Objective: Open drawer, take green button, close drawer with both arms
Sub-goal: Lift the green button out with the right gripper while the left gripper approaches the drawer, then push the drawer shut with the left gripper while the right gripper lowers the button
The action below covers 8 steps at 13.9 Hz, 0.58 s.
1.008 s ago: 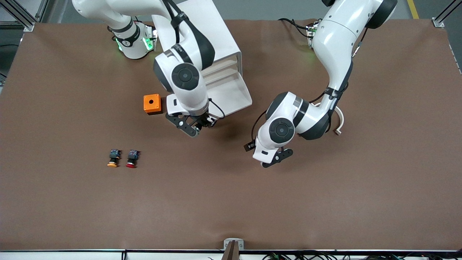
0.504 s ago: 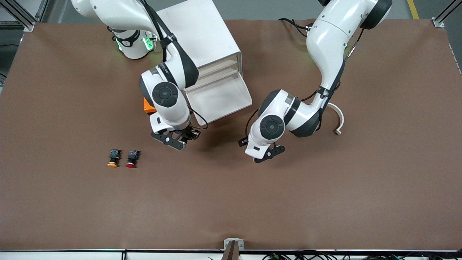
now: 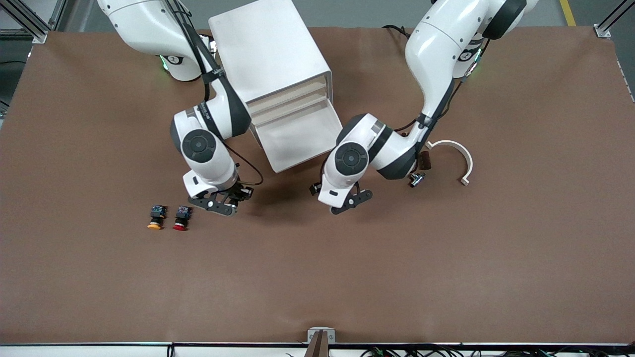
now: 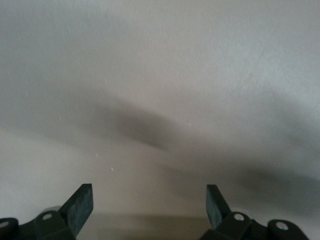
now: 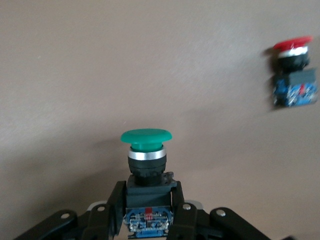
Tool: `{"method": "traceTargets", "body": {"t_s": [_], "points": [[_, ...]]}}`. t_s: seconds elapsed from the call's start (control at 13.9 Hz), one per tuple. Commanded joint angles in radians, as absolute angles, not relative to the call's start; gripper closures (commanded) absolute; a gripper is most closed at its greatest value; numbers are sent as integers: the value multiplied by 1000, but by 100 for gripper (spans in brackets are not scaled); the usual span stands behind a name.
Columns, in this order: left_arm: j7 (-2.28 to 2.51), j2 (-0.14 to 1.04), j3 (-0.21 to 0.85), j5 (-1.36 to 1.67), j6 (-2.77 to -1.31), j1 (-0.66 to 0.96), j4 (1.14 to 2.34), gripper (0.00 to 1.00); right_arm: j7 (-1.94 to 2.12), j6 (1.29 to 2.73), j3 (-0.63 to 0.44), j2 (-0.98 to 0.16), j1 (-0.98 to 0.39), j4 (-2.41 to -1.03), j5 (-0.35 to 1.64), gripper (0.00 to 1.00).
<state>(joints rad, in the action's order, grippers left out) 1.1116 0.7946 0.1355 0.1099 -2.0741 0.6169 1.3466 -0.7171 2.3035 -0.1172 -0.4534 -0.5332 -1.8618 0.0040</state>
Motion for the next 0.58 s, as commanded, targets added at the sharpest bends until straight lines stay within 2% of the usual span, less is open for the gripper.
{"method": "traceTargets", "body": {"t_s": [0.0, 0.29, 0.5], "points": [[1163, 792, 126, 110, -2082, 661, 1347, 1, -651, 2332, -101, -436, -486, -1898, -18, 100], [1216, 793, 127, 104, -2080, 718, 1348, 1, -603, 2355, -101, -443, -456, -1910, -20, 100], [1220, 799, 127, 104, -2077, 762, 1361, 1, -560, 2466, -103, -451, -439, -1973, -23, 100]]}}
